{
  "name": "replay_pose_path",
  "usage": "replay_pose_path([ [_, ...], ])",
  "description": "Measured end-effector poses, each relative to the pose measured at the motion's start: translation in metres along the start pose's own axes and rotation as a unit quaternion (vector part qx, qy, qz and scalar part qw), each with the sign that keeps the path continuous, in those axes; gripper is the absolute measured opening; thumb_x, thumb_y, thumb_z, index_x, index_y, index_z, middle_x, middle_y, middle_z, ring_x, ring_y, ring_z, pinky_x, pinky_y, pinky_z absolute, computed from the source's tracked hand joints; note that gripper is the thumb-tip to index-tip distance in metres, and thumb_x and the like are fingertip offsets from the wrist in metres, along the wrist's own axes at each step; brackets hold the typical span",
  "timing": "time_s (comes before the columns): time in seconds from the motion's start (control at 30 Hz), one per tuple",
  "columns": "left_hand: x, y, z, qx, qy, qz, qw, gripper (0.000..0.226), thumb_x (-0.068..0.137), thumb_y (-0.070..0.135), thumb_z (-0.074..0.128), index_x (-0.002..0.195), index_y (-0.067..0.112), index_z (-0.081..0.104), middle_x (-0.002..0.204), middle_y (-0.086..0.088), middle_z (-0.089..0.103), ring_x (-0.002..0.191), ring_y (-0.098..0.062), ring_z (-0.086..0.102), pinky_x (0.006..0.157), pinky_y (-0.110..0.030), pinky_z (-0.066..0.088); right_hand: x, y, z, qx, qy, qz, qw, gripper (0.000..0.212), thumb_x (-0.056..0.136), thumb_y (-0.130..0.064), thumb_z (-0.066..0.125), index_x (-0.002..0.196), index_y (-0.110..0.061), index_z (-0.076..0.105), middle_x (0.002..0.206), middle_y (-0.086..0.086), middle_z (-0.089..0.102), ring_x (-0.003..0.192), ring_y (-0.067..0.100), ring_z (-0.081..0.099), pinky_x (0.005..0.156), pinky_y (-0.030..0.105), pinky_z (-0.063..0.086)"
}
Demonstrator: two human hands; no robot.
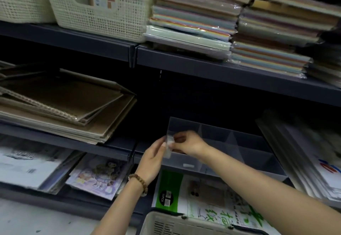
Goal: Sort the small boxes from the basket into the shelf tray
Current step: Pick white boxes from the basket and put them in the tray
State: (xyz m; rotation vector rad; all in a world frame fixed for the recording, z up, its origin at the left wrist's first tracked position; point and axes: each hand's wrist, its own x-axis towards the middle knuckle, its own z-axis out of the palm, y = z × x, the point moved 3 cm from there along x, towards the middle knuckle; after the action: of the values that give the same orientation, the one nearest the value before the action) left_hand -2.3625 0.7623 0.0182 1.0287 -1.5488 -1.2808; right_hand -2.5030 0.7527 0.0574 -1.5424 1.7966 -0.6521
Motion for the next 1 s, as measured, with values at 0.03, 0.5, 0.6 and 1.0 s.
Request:
replay_pose_path([
  [0.03,-0.001,-0.001,-0.001,-0.004,-0.003,0.004,1.000,0.040,0.097,0.025,0.040,0.136,0.016,0.042,0.131,0.007,0.050,0.117,-0.002,0.047,0.090,-0.005,0.035,0.000,0.000,0.001,0.032,-0.002,0.008,0.999,0.048,0.082,-0.022,0.072,0.124,-0.006,0.057,0.116,0.009,0.064,0.104,0.017,0.062,0.086,0.022,0.051],
  [0.5,-0.005,-0.003,-0.002,-0.032,-0.029,-0.006,0.999,0.041,0.094,0.024,0.047,0.135,0.018,0.044,0.130,0.006,0.054,0.119,-0.003,0.049,0.095,-0.009,0.038,-0.001,-0.004,0.002,0.254,-0.171,0.195,0.932,0.034,0.087,-0.018,0.065,0.116,0.000,0.059,0.124,0.015,0.058,0.104,0.019,0.063,0.078,0.022,0.057],
  [0.6,-0.007,-0.001,-0.002,-0.028,-0.027,-0.002,0.999,0.040,0.095,0.025,0.047,0.135,0.019,0.044,0.126,0.011,0.054,0.113,0.005,0.050,0.091,-0.005,0.039,0.002,-0.003,0.003,0.291,-0.139,0.193,0.927,0.011,0.086,-0.009,0.064,0.095,-0.003,0.064,0.098,0.011,0.066,0.085,0.013,0.066,0.065,0.016,0.056],
  [1.0,-0.014,0.003,-0.005,-0.058,-0.011,-0.015,0.998,0.038,0.092,0.022,0.053,0.129,0.014,0.051,0.125,-0.001,0.058,0.117,-0.012,0.054,0.103,-0.036,0.043,-0.016,0.001,-0.014,0.124,-0.076,0.074,0.987,0.036,0.090,-0.031,0.060,0.116,-0.006,0.062,0.111,0.009,0.068,0.088,0.009,0.066,0.071,0.014,0.054],
])
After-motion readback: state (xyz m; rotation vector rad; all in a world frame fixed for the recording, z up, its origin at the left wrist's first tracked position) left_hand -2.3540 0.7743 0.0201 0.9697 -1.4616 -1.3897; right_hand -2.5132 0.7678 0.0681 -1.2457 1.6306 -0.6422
